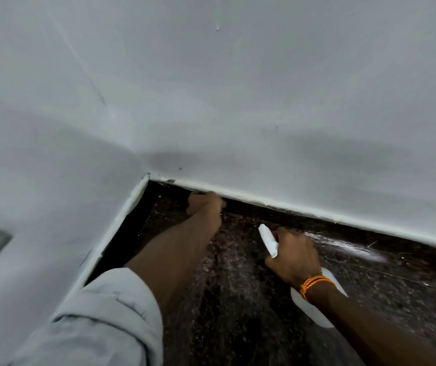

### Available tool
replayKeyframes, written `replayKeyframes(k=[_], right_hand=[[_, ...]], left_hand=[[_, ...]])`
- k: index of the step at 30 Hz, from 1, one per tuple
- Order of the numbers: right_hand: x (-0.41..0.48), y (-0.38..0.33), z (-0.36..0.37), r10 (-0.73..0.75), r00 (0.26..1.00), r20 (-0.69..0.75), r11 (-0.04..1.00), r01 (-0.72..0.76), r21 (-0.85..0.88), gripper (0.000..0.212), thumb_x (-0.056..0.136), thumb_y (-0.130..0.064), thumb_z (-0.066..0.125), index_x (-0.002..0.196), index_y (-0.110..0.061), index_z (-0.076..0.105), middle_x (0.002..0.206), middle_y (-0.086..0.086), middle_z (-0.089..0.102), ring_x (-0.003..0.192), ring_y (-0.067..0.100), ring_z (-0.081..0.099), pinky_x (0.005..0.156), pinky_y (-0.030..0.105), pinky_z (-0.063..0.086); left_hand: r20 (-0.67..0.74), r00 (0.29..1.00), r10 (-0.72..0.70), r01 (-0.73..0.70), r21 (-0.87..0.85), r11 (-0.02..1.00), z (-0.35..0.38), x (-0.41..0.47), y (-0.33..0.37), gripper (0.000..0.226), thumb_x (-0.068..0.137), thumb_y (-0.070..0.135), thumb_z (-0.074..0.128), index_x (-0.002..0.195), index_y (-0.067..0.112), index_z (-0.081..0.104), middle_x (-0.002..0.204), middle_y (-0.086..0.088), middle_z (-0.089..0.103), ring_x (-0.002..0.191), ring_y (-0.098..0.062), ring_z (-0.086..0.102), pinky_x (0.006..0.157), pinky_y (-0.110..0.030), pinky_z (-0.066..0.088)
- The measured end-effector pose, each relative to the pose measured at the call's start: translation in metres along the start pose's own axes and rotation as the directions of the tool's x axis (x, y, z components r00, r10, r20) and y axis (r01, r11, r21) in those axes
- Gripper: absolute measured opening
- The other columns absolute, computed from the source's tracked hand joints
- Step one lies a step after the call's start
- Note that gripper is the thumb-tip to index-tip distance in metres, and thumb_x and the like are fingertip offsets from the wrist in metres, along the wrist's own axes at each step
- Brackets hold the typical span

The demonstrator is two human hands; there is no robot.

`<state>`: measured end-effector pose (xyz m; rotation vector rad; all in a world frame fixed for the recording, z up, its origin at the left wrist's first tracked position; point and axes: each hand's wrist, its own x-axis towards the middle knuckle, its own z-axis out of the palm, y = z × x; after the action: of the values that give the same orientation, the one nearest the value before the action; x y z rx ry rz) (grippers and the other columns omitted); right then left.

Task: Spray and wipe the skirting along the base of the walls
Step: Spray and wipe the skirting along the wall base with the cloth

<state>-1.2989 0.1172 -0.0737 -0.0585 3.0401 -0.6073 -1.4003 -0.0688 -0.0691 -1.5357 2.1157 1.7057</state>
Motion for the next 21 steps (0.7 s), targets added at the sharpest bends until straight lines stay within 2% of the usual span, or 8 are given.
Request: replayKeyframes(k=[2,4,6,9,11,13,17,21], right_hand=[[0.003,-0.007,0.004,-0.002,1.0,0.0,1.0,0.002,-0.002,0.037,0.091,-0.044,0.058,0.079,-0.009,0.062,0.085,0.02,0.07,0.081,0.043,0.066,0.067,0.043,0.05],[0.006,-0.016,0.007,-0.029,1.0,0.012,1.0,0.029,-0.003,0.038,0.091,-0.044,0.057,0.077,-0.009,0.06,0.085,0.02,0.07,0.081,0.043,0.067,0.068,0.043,0.05],[0.009,-0.029,0.008,-0.068,0.997,0.023,0.997,0.069,-0.023,0.039,0.092,-0.048,0.053,0.079,-0.012,0.06,0.088,0.018,0.07,0.085,0.041,0.067,0.07,0.042,0.05],[0.012,-0.052,0.014,-0.107,0.993,0.046,0.994,0.107,0.011,0.047,0.095,-0.054,0.046,0.084,-0.012,0.062,0.094,0.017,0.07,0.09,0.041,0.066,0.071,0.04,0.05],[0.017,-0.067,0.018,-0.107,0.99,0.086,0.994,0.105,0.037,0.053,0.097,-0.056,0.042,0.083,-0.01,0.063,0.094,0.02,0.07,0.091,0.042,0.066,0.072,0.04,0.049],[0.024,-0.079,0.02,-0.118,0.987,0.113,0.993,0.114,0.043,0.055,0.097,-0.055,0.042,0.084,-0.006,0.064,0.094,0.024,0.07,0.092,0.043,0.065,0.074,0.041,0.05],[0.027,-0.098,0.023,-0.13,0.978,0.164,0.991,0.126,0.034,0.055,0.098,-0.053,0.042,0.089,-0.003,0.065,0.1,0.026,0.068,0.097,0.045,0.063,0.08,0.042,0.05],[0.023,-0.094,0.027,-0.133,0.983,0.127,0.991,0.128,0.046,0.053,0.098,-0.052,0.04,0.087,-0.005,0.063,0.098,0.024,0.068,0.094,0.044,0.064,0.078,0.041,0.05]], left_hand=[[0.058,0.998,0.02,-0.018,-0.024,1.0,-0.003,-0.004,-0.002,0.024,0.091,0.013,0.059,0.114,0.004,0.06,0.095,-0.008,0.066,0.069,-0.017,0.058,0.072,-0.024,0.051],[0.09,0.995,0.053,-0.055,0.027,0.998,-0.015,0.008,-0.004,0.032,0.087,0.021,0.064,0.113,0.003,0.061,0.109,-0.012,0.068,0.081,-0.023,0.066,0.08,-0.029,0.057],[0.031,0.992,0.119,-0.123,0.18,0.976,-0.034,0.027,-0.003,0.04,0.084,0.023,0.067,0.116,0.0,0.061,0.114,-0.016,0.067,0.099,-0.031,0.065,0.086,-0.035,0.057],[-0.095,0.967,0.236,-0.188,0.356,0.915,-0.076,0.049,0.002,0.045,0.09,0.024,0.06,0.128,0.0,0.056,0.127,-0.019,0.061,0.116,-0.036,0.057,0.095,-0.038,0.049],[-0.116,0.953,0.281,-0.212,0.408,0.888,-0.103,0.061,0.002,0.049,0.091,0.027,0.057,0.133,0.002,0.053,0.132,-0.019,0.056,0.122,-0.037,0.051,0.102,-0.042,0.045],[-0.097,0.946,0.31,-0.238,0.443,0.864,-0.121,0.068,-0.003,0.051,0.089,0.029,0.058,0.132,0.003,0.053,0.131,-0.018,0.056,0.121,-0.037,0.051,0.102,-0.042,0.044],[-0.064,0.956,0.286,-0.228,0.454,0.862,-0.129,0.065,-0.011,0.052,0.088,0.031,0.057,0.132,0.004,0.052,0.13,-0.017,0.056,0.12,-0.034,0.052,0.102,-0.042,0.045],[-0.021,0.987,0.158,-0.14,0.354,0.924,-0.103,0.058,-0.018,0.055,0.087,0.033,0.058,0.132,0.002,0.052,0.131,-0.015,0.057,0.118,-0.034,0.056,0.098,-0.033,0.048]])
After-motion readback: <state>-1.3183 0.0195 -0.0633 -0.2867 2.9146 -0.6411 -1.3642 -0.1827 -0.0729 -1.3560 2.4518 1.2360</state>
